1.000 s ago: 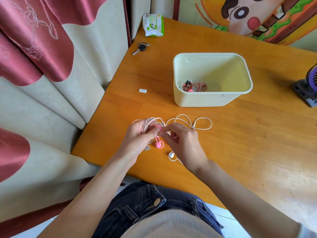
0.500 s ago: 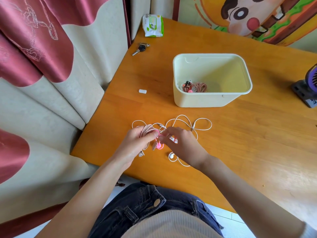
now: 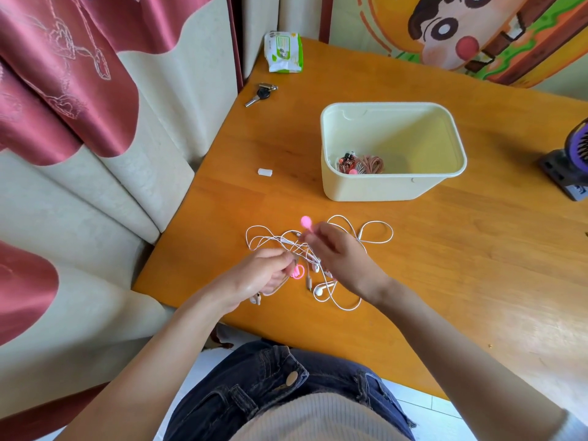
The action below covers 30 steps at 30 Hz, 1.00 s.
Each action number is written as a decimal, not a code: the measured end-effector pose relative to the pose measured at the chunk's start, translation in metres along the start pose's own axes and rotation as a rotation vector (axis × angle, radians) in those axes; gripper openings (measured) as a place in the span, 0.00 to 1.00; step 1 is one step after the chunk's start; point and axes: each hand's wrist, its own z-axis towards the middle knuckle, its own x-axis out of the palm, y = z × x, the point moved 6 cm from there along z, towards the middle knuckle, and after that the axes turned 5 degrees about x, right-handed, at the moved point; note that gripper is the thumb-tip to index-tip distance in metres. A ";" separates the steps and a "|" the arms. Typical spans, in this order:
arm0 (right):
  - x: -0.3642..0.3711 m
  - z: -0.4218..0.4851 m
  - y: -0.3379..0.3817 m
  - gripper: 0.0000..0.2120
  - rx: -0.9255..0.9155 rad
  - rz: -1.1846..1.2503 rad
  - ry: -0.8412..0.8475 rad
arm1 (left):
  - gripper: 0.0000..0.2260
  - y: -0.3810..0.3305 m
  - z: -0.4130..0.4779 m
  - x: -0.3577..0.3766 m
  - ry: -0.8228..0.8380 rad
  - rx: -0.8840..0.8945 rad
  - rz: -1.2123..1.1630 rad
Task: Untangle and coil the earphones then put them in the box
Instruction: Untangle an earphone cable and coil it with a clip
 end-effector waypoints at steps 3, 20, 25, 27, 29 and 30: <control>0.014 -0.001 0.005 0.09 -0.047 0.001 0.189 | 0.16 -0.006 -0.001 0.004 0.070 0.002 0.034; 0.008 0.003 0.021 0.11 -0.105 -0.189 0.144 | 0.15 -0.011 -0.008 -0.021 -0.281 0.241 -0.102; 0.006 0.002 0.020 0.12 -0.040 -0.030 0.036 | 0.16 -0.003 -0.013 -0.020 -0.437 0.270 0.202; 0.006 0.001 0.019 0.12 -0.018 0.023 0.015 | 0.16 0.002 -0.012 -0.017 -0.414 0.260 0.280; 0.009 0.001 0.016 0.12 -0.001 0.082 0.008 | 0.16 0.004 -0.010 -0.011 -0.368 0.244 0.334; 0.011 0.001 0.014 0.12 0.001 0.111 0.004 | 0.15 0.005 -0.008 -0.008 -0.341 0.238 0.345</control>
